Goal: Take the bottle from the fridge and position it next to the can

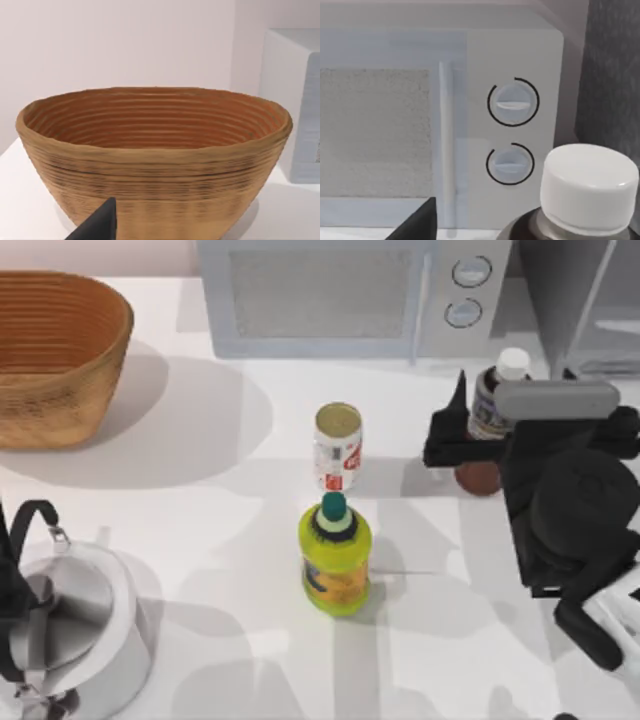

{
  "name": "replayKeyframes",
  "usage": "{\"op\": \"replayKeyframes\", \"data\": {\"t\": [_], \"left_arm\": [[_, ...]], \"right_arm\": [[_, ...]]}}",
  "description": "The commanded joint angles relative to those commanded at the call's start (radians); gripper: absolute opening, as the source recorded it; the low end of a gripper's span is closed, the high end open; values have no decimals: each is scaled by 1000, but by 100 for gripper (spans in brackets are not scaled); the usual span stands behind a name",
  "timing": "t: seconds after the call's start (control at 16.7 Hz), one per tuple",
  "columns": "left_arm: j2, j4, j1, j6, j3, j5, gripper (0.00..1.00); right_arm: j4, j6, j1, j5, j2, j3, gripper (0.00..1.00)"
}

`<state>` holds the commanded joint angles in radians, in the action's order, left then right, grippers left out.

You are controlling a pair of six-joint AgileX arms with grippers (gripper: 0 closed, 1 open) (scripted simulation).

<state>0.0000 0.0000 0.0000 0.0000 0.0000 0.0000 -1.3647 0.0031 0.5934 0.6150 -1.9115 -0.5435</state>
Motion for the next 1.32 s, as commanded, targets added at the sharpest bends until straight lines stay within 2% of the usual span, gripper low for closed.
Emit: {"op": "replayKeyframes", "data": {"t": [0.18, 0.42, 1.02, 1.32], "left_arm": [[0, 0, 0, 0, 0, 0, 100], [0, 0, 0, 0, 0, 0, 100], [0, 0, 0, 0, 0, 0, 100], [0, 0, 0, 0, 0, 0, 100]], "right_arm": [[79, 2, -24, -43, 126, 26, 100], [274, 5, -100, -137, 431, 99, 100], [976, 5, -422, -442, 1436, 387, 100], [1261, 0, -549, -568, 1798, 503, 100]]}}
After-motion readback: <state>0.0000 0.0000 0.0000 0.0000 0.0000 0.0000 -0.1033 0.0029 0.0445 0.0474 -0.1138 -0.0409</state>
